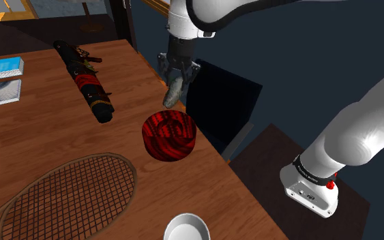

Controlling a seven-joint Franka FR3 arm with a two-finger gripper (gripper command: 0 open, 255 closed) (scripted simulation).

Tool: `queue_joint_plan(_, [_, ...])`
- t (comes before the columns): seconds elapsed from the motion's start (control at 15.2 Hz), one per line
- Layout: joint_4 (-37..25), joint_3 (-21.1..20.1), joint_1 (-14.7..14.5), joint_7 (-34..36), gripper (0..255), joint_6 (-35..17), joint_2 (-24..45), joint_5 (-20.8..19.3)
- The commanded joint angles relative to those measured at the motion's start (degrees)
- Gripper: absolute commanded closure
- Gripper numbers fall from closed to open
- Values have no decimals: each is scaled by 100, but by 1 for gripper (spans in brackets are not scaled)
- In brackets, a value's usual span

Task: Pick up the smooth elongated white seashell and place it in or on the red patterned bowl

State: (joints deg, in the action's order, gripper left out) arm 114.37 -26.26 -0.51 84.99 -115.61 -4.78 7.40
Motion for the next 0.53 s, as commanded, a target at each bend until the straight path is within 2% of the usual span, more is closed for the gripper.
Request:
queue_joint_plan(0.0, [202,-138,-130,234,255,-53,-191,82])
queue_joint_plan(0.33, [492,-504,-445,836,255,-119,-520,239])
queue_joint_plan(0.46, [615,-522,-448,836,255,-274,-485,232])
